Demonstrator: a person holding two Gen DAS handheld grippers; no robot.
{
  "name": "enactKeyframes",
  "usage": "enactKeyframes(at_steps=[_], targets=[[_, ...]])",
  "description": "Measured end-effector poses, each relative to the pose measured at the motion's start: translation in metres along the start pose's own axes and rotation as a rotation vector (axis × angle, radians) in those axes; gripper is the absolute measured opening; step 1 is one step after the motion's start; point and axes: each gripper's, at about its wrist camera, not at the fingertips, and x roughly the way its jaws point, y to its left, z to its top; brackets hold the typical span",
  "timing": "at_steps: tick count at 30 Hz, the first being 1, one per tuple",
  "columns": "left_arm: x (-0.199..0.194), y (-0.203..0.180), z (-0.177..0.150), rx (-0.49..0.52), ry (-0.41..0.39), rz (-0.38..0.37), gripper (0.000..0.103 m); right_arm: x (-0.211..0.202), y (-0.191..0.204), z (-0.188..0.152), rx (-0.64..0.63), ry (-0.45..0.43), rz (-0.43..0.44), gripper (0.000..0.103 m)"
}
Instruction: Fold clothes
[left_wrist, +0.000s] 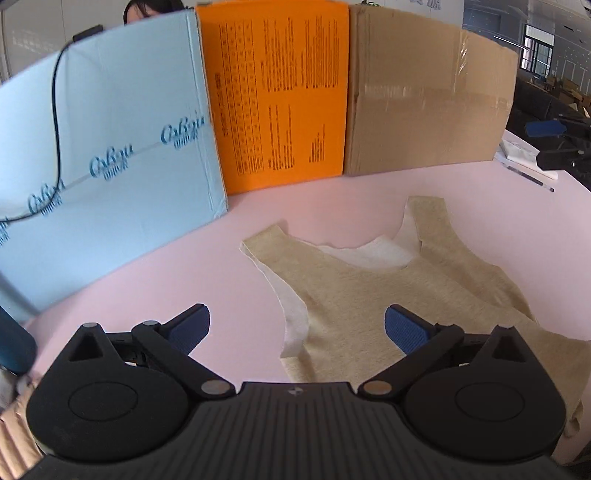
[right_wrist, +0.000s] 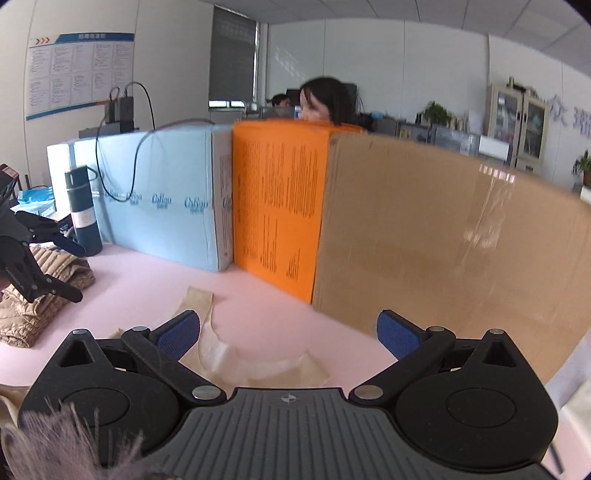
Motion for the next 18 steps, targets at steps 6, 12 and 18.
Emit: enactKeyframes(at_steps=[6,12,18], targets=[[0.065,0.014,0.004,-0.222,0.028,0.022,0.101,0.072,-0.045,-0.038,0.247,0.068,0.025,0.103],[0.097,0.019,0.023,-0.256,0.012,0.049,0.101,0.123,-0.092,-0.068,0.583,0.093,0.182,0.099],[0.113,0.025,0.027,-0.257,0.015,0.044,0.101,0.15,-0.088,-0.083,0.592,0.142,0.297,0.1]])
